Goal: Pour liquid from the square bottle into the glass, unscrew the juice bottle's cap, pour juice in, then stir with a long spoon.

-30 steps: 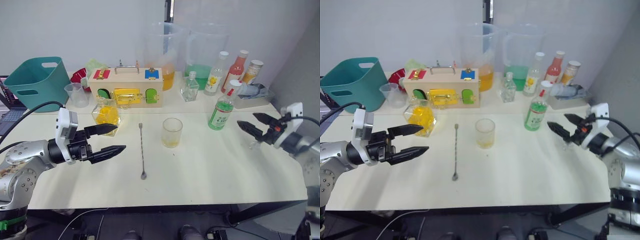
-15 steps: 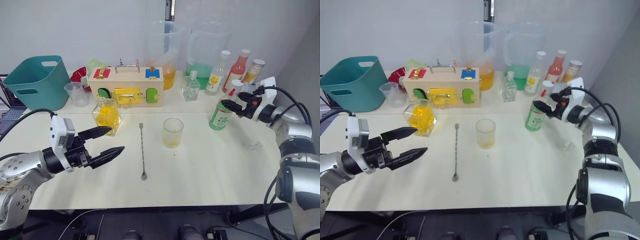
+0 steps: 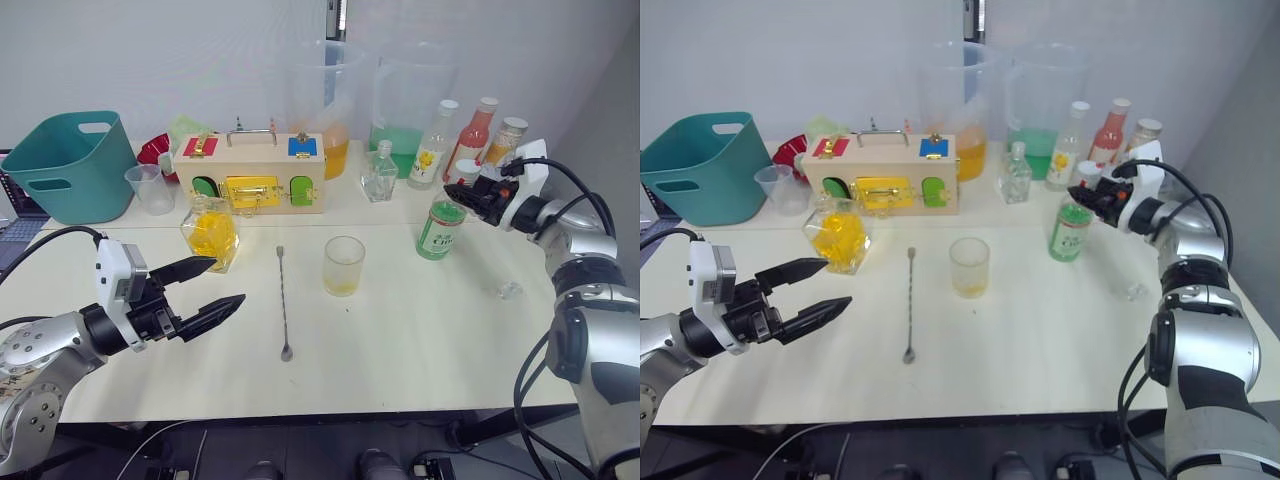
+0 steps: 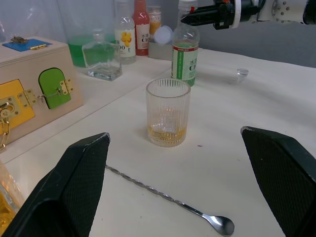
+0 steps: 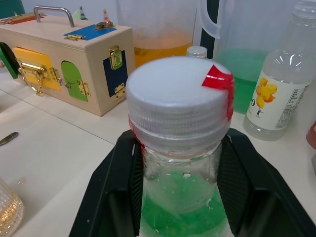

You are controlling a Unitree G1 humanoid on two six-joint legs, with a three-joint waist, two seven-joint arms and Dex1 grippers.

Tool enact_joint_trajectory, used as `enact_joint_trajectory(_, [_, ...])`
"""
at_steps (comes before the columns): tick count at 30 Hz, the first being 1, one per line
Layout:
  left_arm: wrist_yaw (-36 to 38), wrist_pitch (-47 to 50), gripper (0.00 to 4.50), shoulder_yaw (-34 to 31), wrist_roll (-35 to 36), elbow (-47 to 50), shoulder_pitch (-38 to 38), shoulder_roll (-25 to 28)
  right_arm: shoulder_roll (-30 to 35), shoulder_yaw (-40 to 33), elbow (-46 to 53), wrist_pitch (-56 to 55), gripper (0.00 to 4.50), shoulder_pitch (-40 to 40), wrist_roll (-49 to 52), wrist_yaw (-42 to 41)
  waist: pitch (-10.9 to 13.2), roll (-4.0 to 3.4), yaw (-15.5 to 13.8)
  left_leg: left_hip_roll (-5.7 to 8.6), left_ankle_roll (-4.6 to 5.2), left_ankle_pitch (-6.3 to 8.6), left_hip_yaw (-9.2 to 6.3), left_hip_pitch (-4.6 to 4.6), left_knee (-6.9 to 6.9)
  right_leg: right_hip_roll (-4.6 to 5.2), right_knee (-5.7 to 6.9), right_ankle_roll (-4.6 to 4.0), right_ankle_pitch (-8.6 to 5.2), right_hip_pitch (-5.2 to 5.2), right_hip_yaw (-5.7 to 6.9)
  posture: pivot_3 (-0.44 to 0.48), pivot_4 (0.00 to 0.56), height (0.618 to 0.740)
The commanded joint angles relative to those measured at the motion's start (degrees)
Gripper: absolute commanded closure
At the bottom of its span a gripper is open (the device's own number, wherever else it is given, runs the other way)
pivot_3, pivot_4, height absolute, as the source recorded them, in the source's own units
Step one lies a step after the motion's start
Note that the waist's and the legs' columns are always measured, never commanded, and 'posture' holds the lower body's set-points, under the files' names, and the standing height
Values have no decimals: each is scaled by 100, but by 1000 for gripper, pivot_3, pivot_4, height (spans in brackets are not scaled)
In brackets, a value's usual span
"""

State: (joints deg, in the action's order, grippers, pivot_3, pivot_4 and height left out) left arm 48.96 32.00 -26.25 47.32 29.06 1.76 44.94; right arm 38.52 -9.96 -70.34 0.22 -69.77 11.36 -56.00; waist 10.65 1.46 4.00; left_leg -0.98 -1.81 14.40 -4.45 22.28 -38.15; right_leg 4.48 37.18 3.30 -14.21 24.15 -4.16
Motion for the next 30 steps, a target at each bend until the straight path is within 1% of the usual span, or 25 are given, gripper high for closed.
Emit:
enact_joint_trajectory(1, [44, -178, 0, -113, 47, 78, 86, 32, 66, -136, 117, -135, 3006, -110, 15, -59, 1, -2, 0, 0, 0, 0, 0, 0, 0, 0, 0, 0, 0, 0, 0, 0, 150, 740])
enact_joint_trajectory(4, [131, -212, 0, 22, 54, -29, 215, 50, 116, -190, 324, -85, 3006, -59, 113, -206, 2, -3, 0, 0, 0, 0, 0, 0, 1, 0, 0, 0, 0, 1, 0, 0, 150, 740])
enact_joint_trajectory(7, [326, -203, 0, 277, 53, -229, 502, 72, 250, -301, 1011, 219, 3006, 143, 374, -581, 7, -12, -13, 1, 0, 0, 0, 3, 1, 0, -1, 0, 0, 0, 1, 0, 150, 740])
enact_joint_trajectory(9, [467, -205, 0, 434, 28, -355, 680, 85, 337, -339, 1808, 557, 3006, 480, 564, -831, 11, -18, -16, 3, 0, 0, 0, 5, 1, 2, -2, 1, 1, 1, 1, 0, 150, 740])
enact_joint_trajectory(11, [604, -211, 0, 594, -1, -514, 874, 86, 395, -436, 2872, 1162, 3006, 923, 880, -894, 15, -25, -40, 3, 0, 0, -1, 8, 2, 3, 1, 1, 1, 5, 1, 0, 150, 740])
enact_joint_trajectory(12, [677, -216, 0, 695, -13, -611, 1002, 69, 439, -502, 3560, 1566, 3006, 1224, 1079, -855, 17, -28, -41, 3, 0, 0, -2, 10, 2, 3, 2, 1, 1, 7, 3, 0, 150, 740])
enact_joint_trajectory(16, [1115, -249, 0, 1230, -166, -1120, 1566, 25, 644, -875, 6509, 3356, 3006, 2587, 2098, -346, 17, -39, -97, 3, 0, 0, -8, 13, 6, 3, 4, 1, 1, 12, 8, 0, 150, 740])
enact_joint_trajectory(18, [1319, -324, 0, 1479, -309, -1403, 1848, -20, 664, -1081, 7534, 3995, 3006, 3060, 2555, 14, 16, -41, -114, 3, 0, 0, -8, 14, 7, 1, 2, 1, 1, 11, 8, 0, 150, 740])
enact_joint_trajectory(19, [1379, -350, 0, 1545, -352, -1498, 1938, -41, 652, -1159, 7836, 4207, 3006, 3184, 2715, 184, 16, -41, -111, 3, 0, 0, -4, 9, 7, 1, 1, 1, 1, 10, 5, 0, 150, 740])
enact_joint_trajectory(21, [1583, -391, 0, 1725, -430, -1786, 2195, -109, 601, -1275, 8758, 4676, 3006, 3533, 3190, 557, 16, -41, -109, 2, 0, 0, -3, 9, 6, 0, -2, 1, 1, 9, 4, 0, 150, 740])
enact_joint_trajectory(23, [1780, -427, 0, 1867, -506, -2018, 2386, -167, 550, -1326, 9489, 5001, 3006, 3772, 3611, 876, 16, -40, -133, 2, 1, -1, -4, 9, 6, -2, -1, 1, 0, 8, 6, 0, 150, 740])
enact_joint_trajectory(26, [2017, -513, 0, 2144, -667, -2359, 2729, -337, 359, -1248, 10215, 5404, 3006, 3892, 4174, 1526, 16, -40, -144, 2, 1, -1, -5, 7, 6, -2, -2, 1, 0, 3, 6, 0, 150, 740])
enact_joint_trajectory(30, [2247, -639, 0, 2378, -876, -2691, 3014, -524, 87, -861, 10861, 5506, 3006, 4105, 4298, 2201, 16, -39, -151, 2, 1, -1, -6, 9, 1, -2, -2, 1, 0, 2, 7, 0, 150, 740])
